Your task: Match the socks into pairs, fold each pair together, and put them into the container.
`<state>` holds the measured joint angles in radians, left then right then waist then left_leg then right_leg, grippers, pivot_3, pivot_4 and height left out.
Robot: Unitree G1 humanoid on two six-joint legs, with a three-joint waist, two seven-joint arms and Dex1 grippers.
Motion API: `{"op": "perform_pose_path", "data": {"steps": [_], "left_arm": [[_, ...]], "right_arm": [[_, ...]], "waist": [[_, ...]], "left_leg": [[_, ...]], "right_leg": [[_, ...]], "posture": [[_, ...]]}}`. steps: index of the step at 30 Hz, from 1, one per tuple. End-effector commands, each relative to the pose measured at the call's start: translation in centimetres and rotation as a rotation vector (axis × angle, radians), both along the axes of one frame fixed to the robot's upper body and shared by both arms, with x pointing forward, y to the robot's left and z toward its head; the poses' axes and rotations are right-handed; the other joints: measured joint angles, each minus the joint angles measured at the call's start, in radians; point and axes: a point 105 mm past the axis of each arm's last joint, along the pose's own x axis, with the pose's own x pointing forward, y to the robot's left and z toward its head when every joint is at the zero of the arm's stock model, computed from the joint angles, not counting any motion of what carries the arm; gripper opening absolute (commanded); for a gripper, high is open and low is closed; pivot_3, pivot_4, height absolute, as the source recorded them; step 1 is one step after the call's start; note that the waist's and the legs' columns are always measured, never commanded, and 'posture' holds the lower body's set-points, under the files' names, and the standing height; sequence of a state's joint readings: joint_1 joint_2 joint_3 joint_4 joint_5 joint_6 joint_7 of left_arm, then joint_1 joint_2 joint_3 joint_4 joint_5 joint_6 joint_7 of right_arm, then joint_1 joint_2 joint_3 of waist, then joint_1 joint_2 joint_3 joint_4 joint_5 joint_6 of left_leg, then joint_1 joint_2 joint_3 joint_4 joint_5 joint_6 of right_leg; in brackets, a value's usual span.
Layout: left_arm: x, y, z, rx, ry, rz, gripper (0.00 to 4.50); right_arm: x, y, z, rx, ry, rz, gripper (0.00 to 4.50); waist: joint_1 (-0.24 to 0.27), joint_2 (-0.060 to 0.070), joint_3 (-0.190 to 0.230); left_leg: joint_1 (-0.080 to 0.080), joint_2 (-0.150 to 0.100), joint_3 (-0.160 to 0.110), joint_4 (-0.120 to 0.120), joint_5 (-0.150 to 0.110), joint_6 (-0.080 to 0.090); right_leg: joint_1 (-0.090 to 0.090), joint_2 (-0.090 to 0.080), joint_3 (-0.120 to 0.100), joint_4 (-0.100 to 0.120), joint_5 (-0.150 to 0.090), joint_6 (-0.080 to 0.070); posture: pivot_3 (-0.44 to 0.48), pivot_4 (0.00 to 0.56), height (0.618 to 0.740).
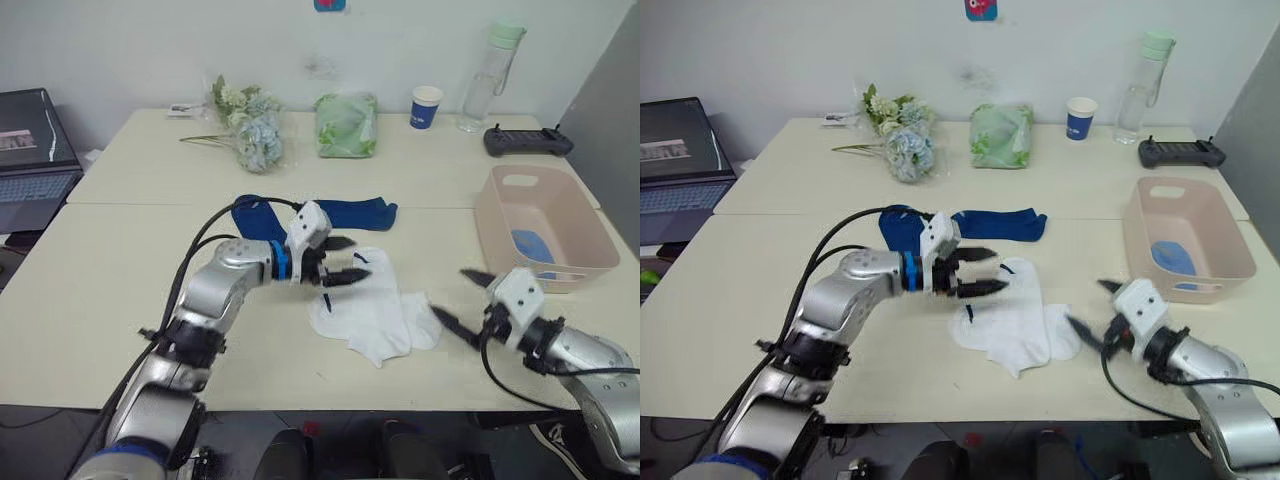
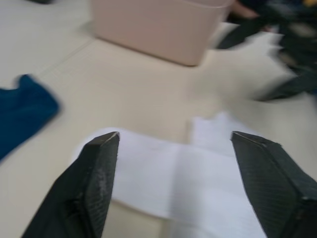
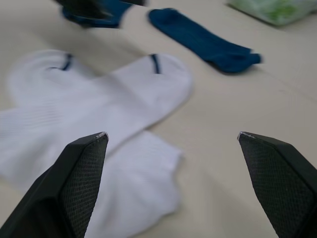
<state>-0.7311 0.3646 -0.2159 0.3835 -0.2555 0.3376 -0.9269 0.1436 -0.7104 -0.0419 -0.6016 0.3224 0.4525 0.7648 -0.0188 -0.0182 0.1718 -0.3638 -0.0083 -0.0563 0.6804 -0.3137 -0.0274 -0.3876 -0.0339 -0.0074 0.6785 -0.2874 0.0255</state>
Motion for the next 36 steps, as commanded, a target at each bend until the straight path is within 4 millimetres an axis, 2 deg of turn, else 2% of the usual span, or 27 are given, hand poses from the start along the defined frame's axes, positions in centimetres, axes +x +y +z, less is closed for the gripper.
{"op": "perform_pose_path", "data": {"steps": [1,7,10,13,15,16,20,21,22,30,32,36], "left_arm": [[2.3,-0.6,-0.3,0.057,-0.098,0.058,4.02],[2.8,-2.9,-2.1,0.081,-0.078,0.032,4.02],[2.9,-2.9,-2.8,0.103,-0.075,0.036,3.51],[2.8,-2.8,-2.7,0.084,-0.07,0.026,2.64],[2.7,-2.7,-2.6,0.077,-0.07,0.02,1.9],[2.7,-2.7,-2.6,0.077,-0.072,0.019,1.7],[2.6,-2.5,-2.4,0.069,-0.07,0.021,0.33],[2.7,-2.4,-2.3,0.068,-0.071,0.024,0.09],[2.7,-2.2,-2.2,0.065,-0.073,0.028,0.04],[2.2,0.1,-0.6,-0.014,-0.051,0.088,0.04],[1.7,0.9,-0.2,-0.042,-0.035,0.103,0.04],[-0.1,2.4,0.7,-0.14,0.013,0.156,0.04]], "right_arm": [[-1.3,1.8,-1.1,-0.138,-0.026,0.201,4.5],[-0.4,3.6,-2.8,-0.25,-0.119,0.383,4.5],[-0.1,4.3,-2.9,-0.239,-0.132,0.422,3.98],[0.2,4.5,-2.4,-0.223,-0.156,0.427,3.02],[0.1,4.6,-2.0,-0.211,-0.168,0.428,2.23],[0.0,4.6,-2.0,-0.212,-0.17,0.43,2.0],[-0.1,4.3,-1.7,-0.212,-0.177,0.427,0.44],[-0.1,4.3,-1.4,-0.203,-0.179,0.422,0.2],[-0.1,4.2,-1.2,-0.2,-0.181,0.421,0.09],[0.3,2.6,1.0,-0.254,-0.239,0.399,0.09],[1.0,1.8,1.4,-0.297,-0.274,0.374,0.09],[3.7,-0.8,1.5,-0.432,-0.337,0.329,0.09]], "waist": [[0.0,-0.001,0.0],[-0.004,-0.002,0.001],[-0.005,-0.002,0.001],[-0.005,-0.003,0.001],[-0.004,-0.002,0.001],[-0.004,-0.003,0.001],[-0.004,-0.002,0.001],[-0.004,-0.002,0.001],[-0.004,-0.002,0.001],[-0.005,-0.002,0.001],[-0.006,-0.002,0.001],[-0.007,-0.002,0.001]], "left_leg": [[0.0,0.0,0.0,0.0,0.0,0.0],[0.0,0.0,0.0,0.0,0.0,0.0],[0.0,0.0,0.0,0.0,0.001,-0.001],[0.0,0.0,0.0,0.0,0.002,-0.003],[-0.001,0.0,0.0,0.0,0.002,-0.004],[-0.001,0.0,0.0,0.0,0.002,-0.004],[0.0,0.0,0.0,0.0,0.002,-0.005],[0.0,0.0,0.0,0.0,0.003,-0.005],[0.0,0.0,0.0,0.0,0.003,-0.005],[0.0,0.001,-0.001,0.0,0.003,-0.005],[0.0,0.001,-0.001,0.0,0.003,-0.005],[0.0,0.001,-0.001,0.0,0.003,-0.005]], "right_leg": [[0.0,0.0,0.0,0.0,0.0,0.0],[-0.001,0.0,-0.001,0.0,0.0,0.0],[-0.001,0.0,-0.001,0.0,0.0,0.0],[-0.001,0.0,-0.001,0.0,0.0,0.0],[-0.001,-0.001,-0.001,0.0,0.0,0.0],[-0.001,-0.001,-0.001,0.0,0.0,0.0],[-0.001,-0.001,-0.001,0.001,0.0,0.0],[-0.001,-0.001,-0.001,0.001,0.0,0.0],[-0.001,-0.001,-0.001,0.001,0.0,0.0],[-0.001,-0.002,-0.001,0.001,0.0,0.0],[-0.001,-0.003,-0.001,0.001,0.0,0.0],[-0.001,-0.004,0.0,0.001,0.0,0.0]], "posture": [[0.0,0.15,0.74],[0.0,0.15,0.74],[0.0,0.15,0.74],[0.0,0.15,0.74],[0.0,0.15,0.74],[0.0,0.15,0.74],[0.0,0.15,0.74],[0.0,0.15,0.74],[0.0,0.15,0.74],[0.0,0.15,0.74],[0.0,0.15,0.74],[0.0,0.15,0.74]]}}
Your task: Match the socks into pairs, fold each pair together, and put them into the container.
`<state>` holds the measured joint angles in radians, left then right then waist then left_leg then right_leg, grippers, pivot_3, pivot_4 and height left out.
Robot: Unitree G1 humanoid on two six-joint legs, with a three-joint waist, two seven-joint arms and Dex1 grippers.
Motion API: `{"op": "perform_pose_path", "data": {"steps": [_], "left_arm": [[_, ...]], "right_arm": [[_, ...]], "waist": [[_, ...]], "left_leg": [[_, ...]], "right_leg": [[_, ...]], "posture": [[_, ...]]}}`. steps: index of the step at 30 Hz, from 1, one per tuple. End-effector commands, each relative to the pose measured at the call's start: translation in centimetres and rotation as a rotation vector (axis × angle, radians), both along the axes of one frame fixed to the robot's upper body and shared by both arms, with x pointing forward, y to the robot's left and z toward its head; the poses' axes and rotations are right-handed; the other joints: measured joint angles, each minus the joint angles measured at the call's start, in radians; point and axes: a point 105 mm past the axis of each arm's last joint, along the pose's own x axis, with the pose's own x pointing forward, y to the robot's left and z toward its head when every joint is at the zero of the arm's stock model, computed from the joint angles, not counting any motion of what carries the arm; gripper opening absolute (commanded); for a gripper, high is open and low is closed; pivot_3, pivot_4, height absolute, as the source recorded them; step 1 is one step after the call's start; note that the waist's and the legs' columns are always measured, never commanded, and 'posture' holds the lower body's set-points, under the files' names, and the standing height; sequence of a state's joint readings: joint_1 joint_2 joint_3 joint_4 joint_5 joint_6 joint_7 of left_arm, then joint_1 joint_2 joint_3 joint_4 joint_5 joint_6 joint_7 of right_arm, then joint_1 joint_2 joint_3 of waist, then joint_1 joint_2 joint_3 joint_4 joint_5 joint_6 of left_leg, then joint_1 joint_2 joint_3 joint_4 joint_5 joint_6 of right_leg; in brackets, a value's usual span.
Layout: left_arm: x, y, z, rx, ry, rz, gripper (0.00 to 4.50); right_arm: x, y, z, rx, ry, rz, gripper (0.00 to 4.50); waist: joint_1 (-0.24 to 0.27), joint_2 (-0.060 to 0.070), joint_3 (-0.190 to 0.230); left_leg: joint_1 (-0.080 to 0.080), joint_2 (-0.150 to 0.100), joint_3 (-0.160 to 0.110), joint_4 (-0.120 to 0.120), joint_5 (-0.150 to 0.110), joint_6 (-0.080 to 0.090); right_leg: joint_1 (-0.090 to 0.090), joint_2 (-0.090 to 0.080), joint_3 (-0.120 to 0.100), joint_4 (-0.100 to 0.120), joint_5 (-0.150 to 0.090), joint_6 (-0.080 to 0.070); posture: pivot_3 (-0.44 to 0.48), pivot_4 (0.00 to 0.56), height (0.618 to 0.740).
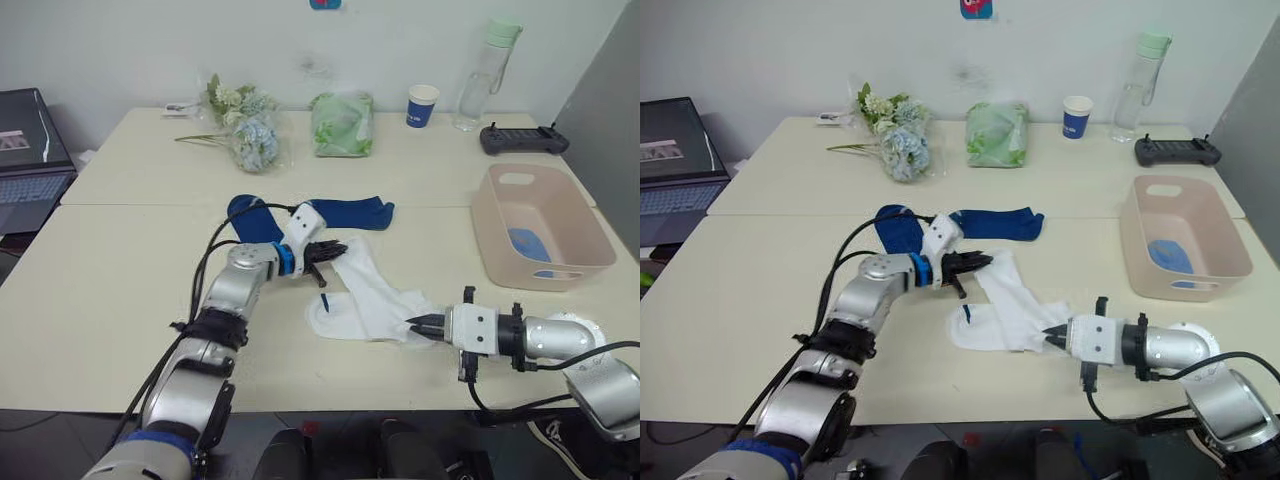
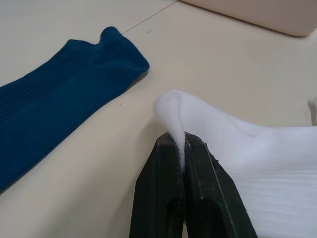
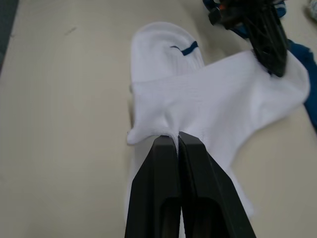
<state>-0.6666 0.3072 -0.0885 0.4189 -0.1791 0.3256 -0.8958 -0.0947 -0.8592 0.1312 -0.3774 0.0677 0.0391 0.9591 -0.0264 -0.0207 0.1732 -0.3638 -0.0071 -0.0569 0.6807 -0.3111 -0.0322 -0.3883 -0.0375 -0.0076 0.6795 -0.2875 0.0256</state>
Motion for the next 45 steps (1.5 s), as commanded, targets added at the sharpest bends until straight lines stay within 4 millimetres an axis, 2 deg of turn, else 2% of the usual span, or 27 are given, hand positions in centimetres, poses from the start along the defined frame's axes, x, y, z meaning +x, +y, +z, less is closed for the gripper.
{"op": "perform_pose_path", "data": {"steps": [1,5,7,10,13,17,19,21,24,29,32,35,39,45], "left_arm": [[-1.3,0.6,2.5,-0.124,-0.017,0.044,0.04],[-2.8,0.5,2.0,-0.19,0.003,0.121,0.04],[-3.3,0.4,0.9,-0.215,0.004,0.2,0.04],[-3.6,0.3,0.2,-0.245,-0.015,0.278,0.04],[-3.8,0.0,-0.9,-0.232,-0.024,0.331,0.0],[-4.4,0.2,-0.9,-0.257,-0.024,0.359,1.0],[-4.9,1.0,-0.6,-0.256,-0.032,0.362,1.66],[-5.3,2.2,0.2,-0.247,-0.055,0.352,2.33],[-5.6,4.0,1.4,-0.18,-0.111,0.289,3.29],[-5.7,6.4,1.7,0.111,-0.27,0.049,3.29],[-5.1,6.7,1.0,0.262,-0.359,-0.088,3.29],[-4.5,6.2,0.4,0.385,-0.456,-0.205,3.29],[-4.2,4.5,-0.5,0.464,-0.556,-0.327,3.29],[-3.4,2.7,-1.5,0.524,-0.637,-0.404,3.29]], "right_arm": [[2.4,-2.1,0.9,-0.074,-0.105,-0.022,0.09],[4.9,-2.8,1.1,-0.087,-0.132,0.0,0.09],[6.3,-3.1,0.8,-0.082,-0.117,0.006,0.09],[7.3,-3.5,0.5,-0.074,-0.101,0.008,0.09],[7.9,-3.9,0.6,-0.064,-0.101,-0.004,0.7],[8.5,-5.4,2.3,-0.028,-0.147,-0.078,2.08],[8.5,-6.1,3.4,0.03,-0.155,-0.146,2.8],[7.7,-6.0,4.2,0.098,-0.129,-0.176,3.52],[5.9,-4.9,4.2,0.135,-0.091,-0.167,3.54],[3.3,-1.5,3.9,0.302,0.009,-0.198,3.54],[1.9,0.3,2.3,0.301,0.063,-0.197,3.54],[1.4,0.8,1.0,0.262,0.074,-0.213,3.54],[1.0,1.1,-0.7,0.204,0.111,-0.228,3.54],[1.1,1.8,-1.4,0.178,0.125,-0.233,3.54]], "waist": [[0.0,0.0,0.0],[0.0,0.0,0.0],[0.001,0.0,0.0],[0.002,0.0,0.0],[0.005,0.0,0.0],[0.01,0.0,0.0],[0.012,0.0,0.0],[0.013,0.0,0.0],[0.013,0.001,0.0],[0.016,0.002,-0.001],[0.024,0.003,-0.002],[0.028,0.003,-0.002],[0.026,0.003,-0.002],[0.02,0.003,-0.002]], "left_leg": [[0.0,0.0,0.0,0.0,0.0,0.0],[0.0,0.0,0.0,0.0,0.0,0.0],[0.0,0.0,0.0,0.0,0.0,0.0],[0.0,0.0,0.001,0.0,0.0,0.0],[0.0,0.0,0.0,0.0,0.0,0.0],[0.0,0.0,0.002,0.0,0.0,0.0],[0.0,0.0,0.001,0.0,0.0,0.0],[0.0,0.001,0.001,0.0,0.0,0.0],[0.0,0.002,0.0,-0.001,0.0,0.0],[0.001,0.001,0.0,-0.001,0.0,0.0],[0.0,-0.001,0.001,-0.001,0.0,0.0],[0.0,-0.001,0.001,-0.001,-0.001,0.001],[-0.001,-0.001,0.001,-0.001,-0.002,0.004],[-0.001,-0.001,0.001,-0.001,-0.003,0.004]], "right_leg": [[0.0,0.0,0.0,0.0,0.0,0.0],[0.0,-0.001,0.002,0.0,0.0,0.0],[0.0,-0.001,0.003,0.0,0.0,0.0],[0.0,-0.002,0.004,-0.001,0.0,0.0],[0.0,-0.002,0.003,-0.001,0.0,0.0],[0.0,-0.002,0.005,-0.001,0.0,0.0],[0.0,-0.002,0.005,0.0,0.0,0.0],[0.0,-0.002,0.005,0.0,0.0,0.0],[0.0,-0.001,0.004,0.0,0.0,0.0],[0.0,-0.001,0.004,0.0,0.0,-0.001],[0.0,-0.002,0.004,-0.001,0.0,-0.001],[0.0,-0.002,0.001,-0.002,0.0,-0.001],[0.0,-0.001,0.0,-0.003,0.0,-0.001],[0.0,0.002,0.0,-0.001,0.0,-0.001]], "posture": [[0.0,0.15,0.74],[0.0,0.15,0.74],[0.0,0.15,0.74],[0.0,0.15,0.74],[0.0,0.15,0.74],[0.0,0.15,0.74],[0.0,0.15,0.74],[0.0,0.15,0.74],[0.0,0.15,0.74],[0.0,0.15,0.74],[0.0,0.15,0.74],[0.0,0.15,0.74],[0.0,0.15,0.74],[0.0,0.15,0.74]]}}
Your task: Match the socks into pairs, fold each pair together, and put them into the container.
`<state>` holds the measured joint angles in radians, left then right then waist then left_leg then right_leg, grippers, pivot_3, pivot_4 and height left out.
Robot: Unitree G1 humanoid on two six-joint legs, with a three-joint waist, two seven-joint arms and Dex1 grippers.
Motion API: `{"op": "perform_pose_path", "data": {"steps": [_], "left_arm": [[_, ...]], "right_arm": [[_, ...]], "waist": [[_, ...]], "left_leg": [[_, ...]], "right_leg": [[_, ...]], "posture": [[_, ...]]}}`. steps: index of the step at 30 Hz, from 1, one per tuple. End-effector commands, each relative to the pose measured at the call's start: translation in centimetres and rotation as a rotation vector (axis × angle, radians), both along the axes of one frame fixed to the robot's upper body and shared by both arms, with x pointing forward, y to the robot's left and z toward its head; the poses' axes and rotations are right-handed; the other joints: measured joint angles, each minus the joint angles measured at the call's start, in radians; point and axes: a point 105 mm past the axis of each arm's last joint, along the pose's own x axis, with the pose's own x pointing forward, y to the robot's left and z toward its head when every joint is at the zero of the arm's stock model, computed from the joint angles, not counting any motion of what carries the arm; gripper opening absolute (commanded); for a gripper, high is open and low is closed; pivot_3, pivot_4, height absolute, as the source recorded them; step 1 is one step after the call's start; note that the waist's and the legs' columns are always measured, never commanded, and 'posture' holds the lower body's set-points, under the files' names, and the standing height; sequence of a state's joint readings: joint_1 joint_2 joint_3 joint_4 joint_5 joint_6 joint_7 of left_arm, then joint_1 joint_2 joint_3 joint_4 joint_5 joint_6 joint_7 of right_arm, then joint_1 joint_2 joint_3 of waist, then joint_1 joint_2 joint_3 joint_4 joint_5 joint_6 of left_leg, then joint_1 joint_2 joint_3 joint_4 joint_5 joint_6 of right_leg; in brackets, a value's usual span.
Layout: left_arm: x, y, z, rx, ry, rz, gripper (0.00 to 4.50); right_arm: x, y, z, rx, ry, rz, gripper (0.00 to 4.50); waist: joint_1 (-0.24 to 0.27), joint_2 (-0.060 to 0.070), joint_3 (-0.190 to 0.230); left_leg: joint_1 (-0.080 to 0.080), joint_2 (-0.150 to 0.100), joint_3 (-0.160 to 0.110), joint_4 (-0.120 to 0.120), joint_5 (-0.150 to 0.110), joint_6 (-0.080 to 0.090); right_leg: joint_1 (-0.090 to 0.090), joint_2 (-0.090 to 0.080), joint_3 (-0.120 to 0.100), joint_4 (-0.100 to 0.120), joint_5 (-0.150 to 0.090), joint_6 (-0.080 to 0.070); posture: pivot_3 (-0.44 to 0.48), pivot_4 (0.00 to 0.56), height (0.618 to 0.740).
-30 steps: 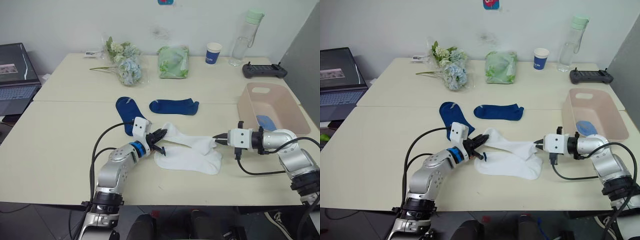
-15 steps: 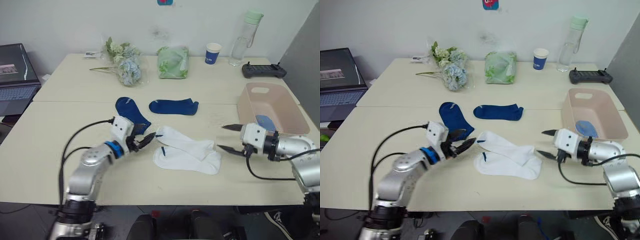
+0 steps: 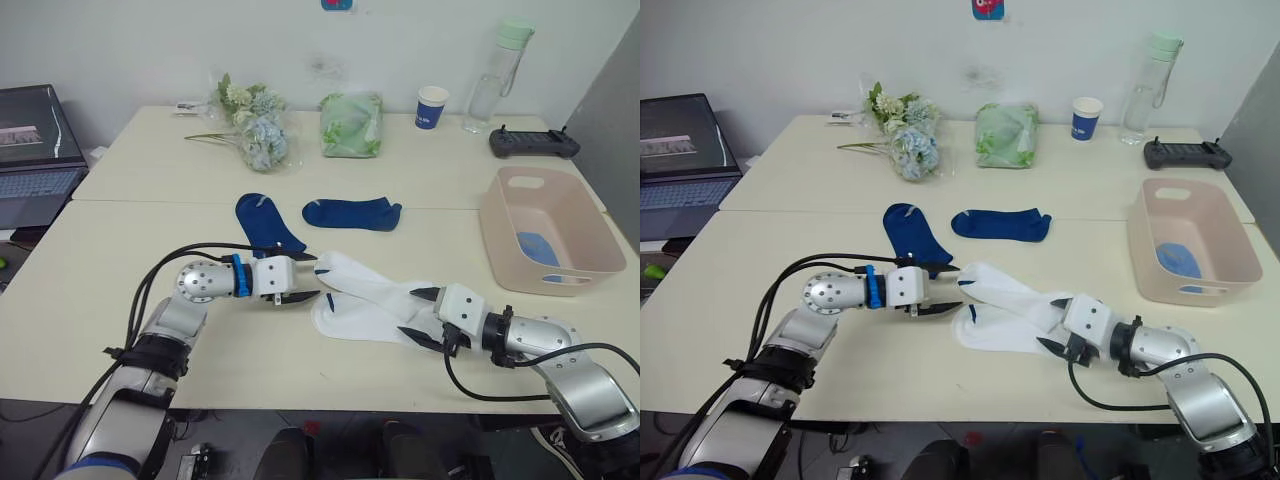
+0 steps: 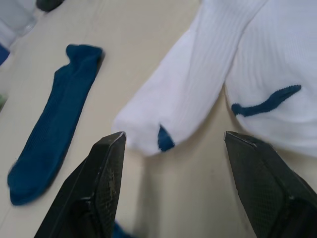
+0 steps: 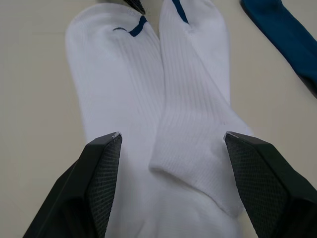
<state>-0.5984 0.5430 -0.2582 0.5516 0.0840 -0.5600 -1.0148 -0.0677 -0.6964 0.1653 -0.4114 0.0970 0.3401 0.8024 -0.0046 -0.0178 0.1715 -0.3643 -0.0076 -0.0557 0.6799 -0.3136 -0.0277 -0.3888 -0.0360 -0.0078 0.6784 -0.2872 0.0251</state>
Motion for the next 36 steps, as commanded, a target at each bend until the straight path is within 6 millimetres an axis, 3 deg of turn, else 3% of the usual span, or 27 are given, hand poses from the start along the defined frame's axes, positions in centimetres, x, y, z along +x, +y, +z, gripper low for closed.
{"op": "perform_pose_path", "data": {"steps": [1,4,7,14,16,29,32,35,36], "left_arm": [[0.4,-0.6,0.0,0.037,-0.062,-0.037,3.29],[0.5,-0.7,-0.7,0.066,-0.057,-0.043,3.32],[0.8,-0.6,-0.9,0.068,-0.053,-0.031,2.72],[0.9,-0.8,-1.0,0.055,-0.046,-0.026,0.36],[0.9,-0.8,-1.0,0.05,-0.041,-0.022,0.03],[1.0,-0.7,-0.1,-0.01,-0.009,-0.012,0.03],[0.9,-0.9,0.0,-0.017,0.001,-0.016,0.0],[0.9,-1.1,0.1,-0.02,0.003,-0.017,0.0],[0.9,-1.1,0.1,-0.021,0.003,-0.017,0.0]], "right_arm": [[0.1,0.6,0.7,-0.023,-0.045,0.022,3.54],[0.1,0.5,0.5,-0.047,-0.043,0.027,3.37],[0.1,0.4,0.1,-0.076,-0.041,0.035,2.64],[0.6,0.3,-0.1,-0.092,-0.04,0.031,0.06],[0.6,0.2,-0.2,-0.102,-0.04,0.032,0.0],[0.2,-0.2,1.7,-0.027,-0.036,0.035,0.0],[-0.1,-0.4,0.7,-0.129,-0.066,0.084,0.59],[0.0,-0.4,0.2,-0.163,-0.083,0.097,1.53],[0.1,-0.3,0.1,-0.166,-0.086,0.096,1.53]], "waist": [[-0.002,0.0,0.0],[-0.001,0.0,0.0],[-0.001,0.0,0.0],[-0.001,0.0,0.0],[-0.001,0.0,0.0],[-0.001,0.0,0.0],[-0.001,0.0,0.0],[-0.001,0.0,0.0],[-0.001,0.0,0.0]], "left_leg": [[0.0,0.0,0.0,0.0,0.0,0.0],[0.0,0.0,-0.001,0.0,0.0,0.0],[0.0,-0.001,0.0,0.0,0.0,0.0],[0.0,0.0,0.0,0.0,0.0,0.0],[0.0,0.0,-0.001,0.0,0.0,0.0],[0.0,0.0,-0.001,0.0,0.0,0.0],[0.0,0.0,-0.001,0.0,0.0,0.0],[0.0,0.0,0.0,0.0,0.0,0.0],[0.0,0.0,-0.001,0.0,0.0,0.0]], "right_leg": [[0.0,0.0,0.0,0.0,0.0,0.0],[0.0,0.001,-0.001,0.0,0.0,0.0],[0.0,0.001,-0.001,0.0,0.0,0.0],[0.0,0.001,-0.001,0.001,0.0,0.0],[0.0,0.001,-0.001,0.001,0.0,0.0],[0.0,0.001,-0.001,0.001,0.0,0.0],[0.0,0.001,-0.001,0.001,0.0,0.0],[0.0,0.001,-0.001,0.001,0.0,0.0],[0.0,0.001,-0.001,0.001,0.0,0.0]], "posture": [[0.0,0.15,0.74],[0.0,0.15,0.74],[0.0,0.15,0.74],[0.0,0.15,0.74],[0.0,0.15,0.74],[0.0,0.15,0.74],[0.0,0.15,0.74],[0.0,0.15,0.74],[0.0,0.15,0.74]]}}
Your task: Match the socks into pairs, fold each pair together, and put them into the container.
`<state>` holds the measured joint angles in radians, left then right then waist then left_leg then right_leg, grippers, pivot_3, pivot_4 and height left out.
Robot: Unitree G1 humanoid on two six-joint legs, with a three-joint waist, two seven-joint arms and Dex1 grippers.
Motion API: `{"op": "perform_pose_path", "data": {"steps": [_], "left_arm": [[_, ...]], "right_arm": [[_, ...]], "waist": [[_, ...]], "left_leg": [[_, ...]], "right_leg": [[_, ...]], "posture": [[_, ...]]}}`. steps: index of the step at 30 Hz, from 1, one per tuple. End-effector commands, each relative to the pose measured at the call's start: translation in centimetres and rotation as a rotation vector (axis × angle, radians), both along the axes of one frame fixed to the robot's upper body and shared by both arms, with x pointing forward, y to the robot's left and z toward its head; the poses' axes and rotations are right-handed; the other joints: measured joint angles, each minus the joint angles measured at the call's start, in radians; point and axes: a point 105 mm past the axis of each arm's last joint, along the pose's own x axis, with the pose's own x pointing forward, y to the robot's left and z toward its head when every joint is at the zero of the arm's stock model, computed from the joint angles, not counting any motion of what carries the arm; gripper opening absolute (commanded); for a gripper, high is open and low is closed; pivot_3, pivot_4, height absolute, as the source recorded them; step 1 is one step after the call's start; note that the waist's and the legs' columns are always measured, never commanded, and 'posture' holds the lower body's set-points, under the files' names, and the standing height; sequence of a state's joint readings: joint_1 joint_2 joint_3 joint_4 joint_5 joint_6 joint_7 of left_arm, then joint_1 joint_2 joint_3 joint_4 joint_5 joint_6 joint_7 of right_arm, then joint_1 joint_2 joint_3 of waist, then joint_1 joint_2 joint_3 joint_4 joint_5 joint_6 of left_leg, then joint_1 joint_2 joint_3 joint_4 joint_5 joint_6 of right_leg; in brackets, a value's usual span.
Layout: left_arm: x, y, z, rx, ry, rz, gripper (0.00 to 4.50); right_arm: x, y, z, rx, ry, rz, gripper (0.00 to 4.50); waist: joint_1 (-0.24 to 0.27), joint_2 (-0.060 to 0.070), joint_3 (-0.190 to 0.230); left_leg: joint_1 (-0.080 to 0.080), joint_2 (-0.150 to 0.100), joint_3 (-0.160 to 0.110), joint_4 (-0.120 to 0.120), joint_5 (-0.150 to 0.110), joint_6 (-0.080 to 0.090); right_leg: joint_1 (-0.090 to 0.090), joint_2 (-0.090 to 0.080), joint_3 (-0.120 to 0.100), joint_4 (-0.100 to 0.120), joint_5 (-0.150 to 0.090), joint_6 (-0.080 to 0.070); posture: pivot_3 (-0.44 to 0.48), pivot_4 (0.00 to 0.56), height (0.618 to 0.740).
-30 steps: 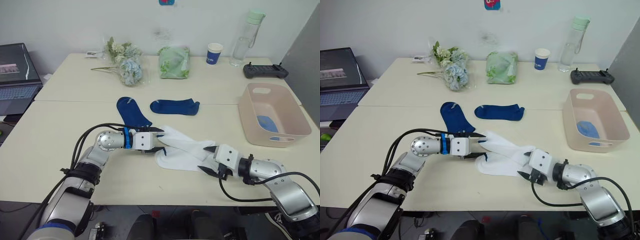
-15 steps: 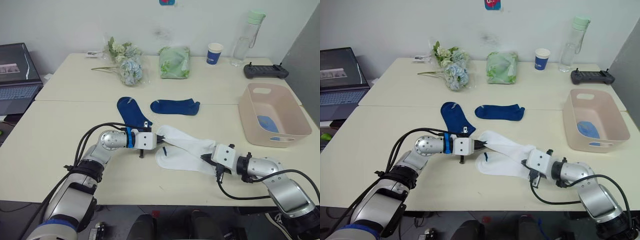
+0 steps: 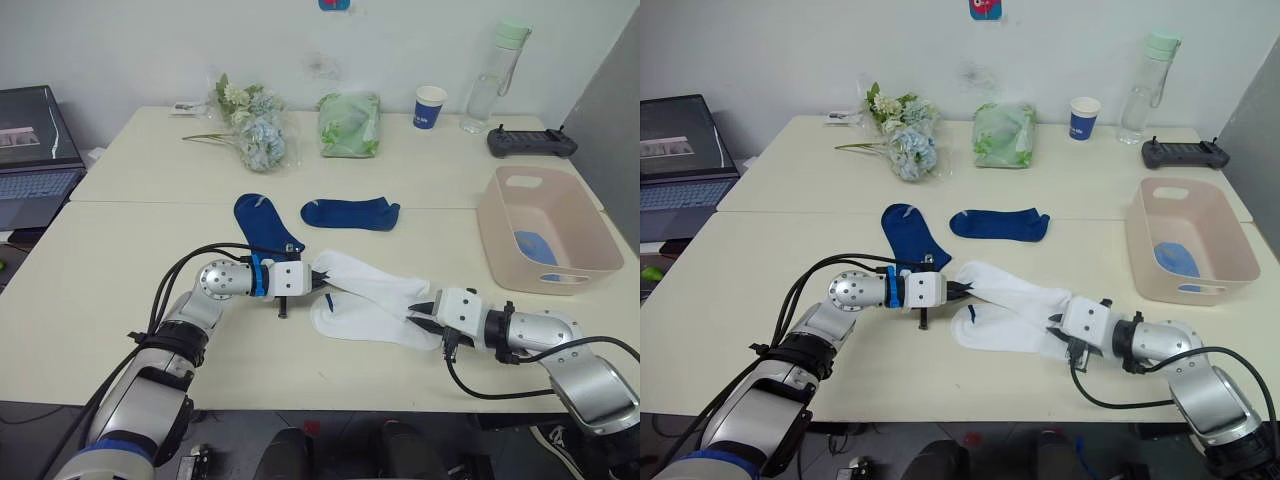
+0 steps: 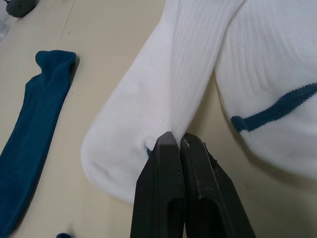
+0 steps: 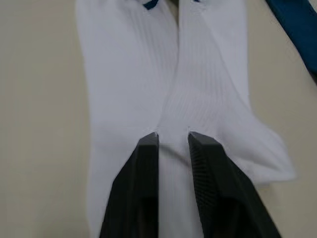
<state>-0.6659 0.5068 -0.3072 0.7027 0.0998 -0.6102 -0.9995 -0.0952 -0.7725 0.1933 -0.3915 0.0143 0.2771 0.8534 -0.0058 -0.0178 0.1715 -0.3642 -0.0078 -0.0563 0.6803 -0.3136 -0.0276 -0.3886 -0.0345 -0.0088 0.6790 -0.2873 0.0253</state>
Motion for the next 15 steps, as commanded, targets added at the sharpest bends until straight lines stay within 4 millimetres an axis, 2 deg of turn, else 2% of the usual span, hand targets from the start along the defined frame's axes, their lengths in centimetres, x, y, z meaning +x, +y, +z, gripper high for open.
{"op": "perform_pose_path", "data": {"steps": [1,15], "left_arm": [[0.1,-0.5,1.3,-0.037,-0.034,-0.009,0.0],[0.0,-0.7,1.4,-0.043,-0.027,-0.007,0.0]], "right_arm": [[0.1,0.6,0.2,-0.013,-0.038,0.031,1.53],[1.4,0.7,-0.8,-0.063,-0.102,0.033,1.53]], "waist": [[0.0,0.0,0.0],[0.0,0.0,0.0]], "left_leg": [[0.0,0.0,0.0,0.0,0.0,0.0],[0.0,0.0,0.0,0.0,0.0,0.0]], "right_leg": [[0.0,0.0,0.0,0.0,0.0,0.0],[0.0,0.0,0.0,0.0,0.0,0.0]], "posture": [[0.0,0.15,0.74],[0.0,0.15,0.74]]}}
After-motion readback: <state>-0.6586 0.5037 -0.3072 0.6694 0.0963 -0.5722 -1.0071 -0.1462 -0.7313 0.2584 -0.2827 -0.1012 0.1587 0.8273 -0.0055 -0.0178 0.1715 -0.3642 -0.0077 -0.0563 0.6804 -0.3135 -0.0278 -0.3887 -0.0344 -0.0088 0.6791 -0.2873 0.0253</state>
